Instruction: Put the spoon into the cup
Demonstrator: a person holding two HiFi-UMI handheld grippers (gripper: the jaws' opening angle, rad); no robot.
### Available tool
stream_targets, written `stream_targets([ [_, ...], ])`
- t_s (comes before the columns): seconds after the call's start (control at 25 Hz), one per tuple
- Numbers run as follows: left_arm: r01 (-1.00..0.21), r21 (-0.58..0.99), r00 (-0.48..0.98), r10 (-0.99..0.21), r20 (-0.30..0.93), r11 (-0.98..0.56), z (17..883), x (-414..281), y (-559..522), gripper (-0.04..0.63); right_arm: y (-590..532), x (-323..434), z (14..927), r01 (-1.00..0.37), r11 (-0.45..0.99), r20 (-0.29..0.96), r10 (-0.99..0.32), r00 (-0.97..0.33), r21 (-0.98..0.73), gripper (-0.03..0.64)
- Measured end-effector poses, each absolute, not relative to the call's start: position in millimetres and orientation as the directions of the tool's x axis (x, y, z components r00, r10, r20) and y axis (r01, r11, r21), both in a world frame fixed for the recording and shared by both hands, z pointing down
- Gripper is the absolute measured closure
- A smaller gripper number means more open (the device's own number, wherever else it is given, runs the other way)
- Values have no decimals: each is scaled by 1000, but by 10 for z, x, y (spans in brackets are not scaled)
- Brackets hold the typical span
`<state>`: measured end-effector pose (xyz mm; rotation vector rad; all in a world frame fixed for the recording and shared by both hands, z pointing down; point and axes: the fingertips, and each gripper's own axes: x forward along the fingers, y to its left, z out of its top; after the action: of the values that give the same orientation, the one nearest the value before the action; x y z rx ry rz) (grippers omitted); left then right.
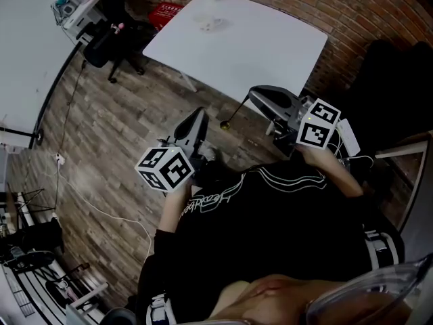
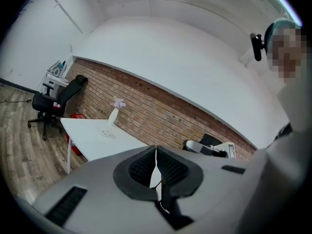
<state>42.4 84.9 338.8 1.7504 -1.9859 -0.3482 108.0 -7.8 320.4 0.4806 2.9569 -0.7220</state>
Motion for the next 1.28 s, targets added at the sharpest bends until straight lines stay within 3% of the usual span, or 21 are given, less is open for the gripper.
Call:
stream_targets([
  [0.8,-860,509,97,-963,251,46,3514,-2692,362,588,-495,-1777,3260,96,862,-77,66,-995,-497,617],
  [1.28,-841,541,175,-950,259,-7,3703,-3219,-161,588,-1009,-2319,3312,19,865,-72,-20,-997,-502,617],
])
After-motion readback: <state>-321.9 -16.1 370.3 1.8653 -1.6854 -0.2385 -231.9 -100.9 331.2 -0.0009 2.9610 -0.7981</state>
